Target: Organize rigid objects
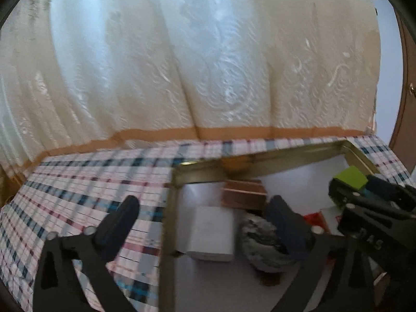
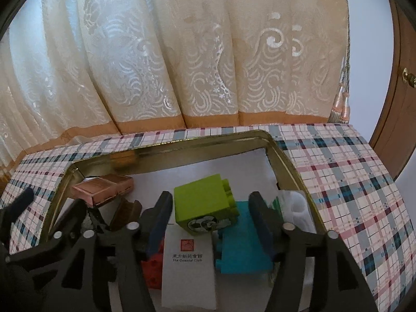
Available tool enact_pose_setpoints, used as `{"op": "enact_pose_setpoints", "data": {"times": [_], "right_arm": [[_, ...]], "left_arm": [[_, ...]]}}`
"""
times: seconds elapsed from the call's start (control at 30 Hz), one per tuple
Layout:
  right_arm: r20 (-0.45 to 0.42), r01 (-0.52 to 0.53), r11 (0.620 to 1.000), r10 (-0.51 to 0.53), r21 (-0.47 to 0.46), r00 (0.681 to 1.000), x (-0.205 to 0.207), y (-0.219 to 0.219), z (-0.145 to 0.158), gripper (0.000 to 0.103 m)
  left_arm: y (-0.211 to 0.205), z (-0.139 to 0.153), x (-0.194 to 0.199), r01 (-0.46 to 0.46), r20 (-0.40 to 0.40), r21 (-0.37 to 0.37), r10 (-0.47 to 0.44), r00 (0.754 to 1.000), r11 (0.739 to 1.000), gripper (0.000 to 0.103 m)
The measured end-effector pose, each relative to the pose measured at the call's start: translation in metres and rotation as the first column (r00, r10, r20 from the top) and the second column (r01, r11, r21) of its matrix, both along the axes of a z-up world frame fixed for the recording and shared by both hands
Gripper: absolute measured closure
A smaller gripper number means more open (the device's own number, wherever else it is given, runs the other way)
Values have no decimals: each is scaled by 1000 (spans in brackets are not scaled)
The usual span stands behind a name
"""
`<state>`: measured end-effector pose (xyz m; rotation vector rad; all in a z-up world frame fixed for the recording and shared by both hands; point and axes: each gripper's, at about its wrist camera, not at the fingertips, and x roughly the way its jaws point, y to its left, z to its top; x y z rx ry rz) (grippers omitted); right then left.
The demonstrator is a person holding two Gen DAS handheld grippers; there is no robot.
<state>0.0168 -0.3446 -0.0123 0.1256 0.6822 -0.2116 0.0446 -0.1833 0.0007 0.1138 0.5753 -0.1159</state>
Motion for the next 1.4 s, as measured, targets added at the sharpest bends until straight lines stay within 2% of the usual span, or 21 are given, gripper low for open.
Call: {"op": "enact_pose_setpoints", "data": {"times": [0.03,0.1,0.27,0.4,0.53,0.73,0.97,1.1,1.2,1.4], "right_arm": [[7,5,1000,-5,-4,1000,-2,0,1,26],[27,7,1000,-7,-8,1000,-8,1,3,23],[98,1,998,5,-65,995,-27,14,9,20],[161,55,996,-44,-67,986,-41,18,13,20],[239,95,995,-94,9,966,-59,14,15,20],[309,139,990,-124,-25,943,-84,19,15,20],[393,167,983,-125,-74,911,-110,27,17,20],[406,164,980,-107,-110,908,-114,35,17,20],[437,174,976,-99,-134,894,-120,40,20,20],[457,194,974,-122,-114,881,-131,40,21,20]], "left_arm": [[5,1,-2,9,4,-20,-9,1000,1000,0],[9,3,-6,32,8,-40,-32,999,999,0],[18,2,-24,42,64,-1,-41,997,999,0],[32,1,-35,22,90,-20,-20,996,1000,0],[39,-3,-46,7,131,-15,-5,991,1000,0],[45,0,-60,17,182,-30,-11,983,999,0],[49,1,-73,40,190,-46,-31,981,998,0],[51,0,-78,52,182,-56,-41,982,997,0],[55,1,-83,52,196,-69,-37,980,996,0],[54,3,-91,76,222,-69,-59,973,995,0]]}}
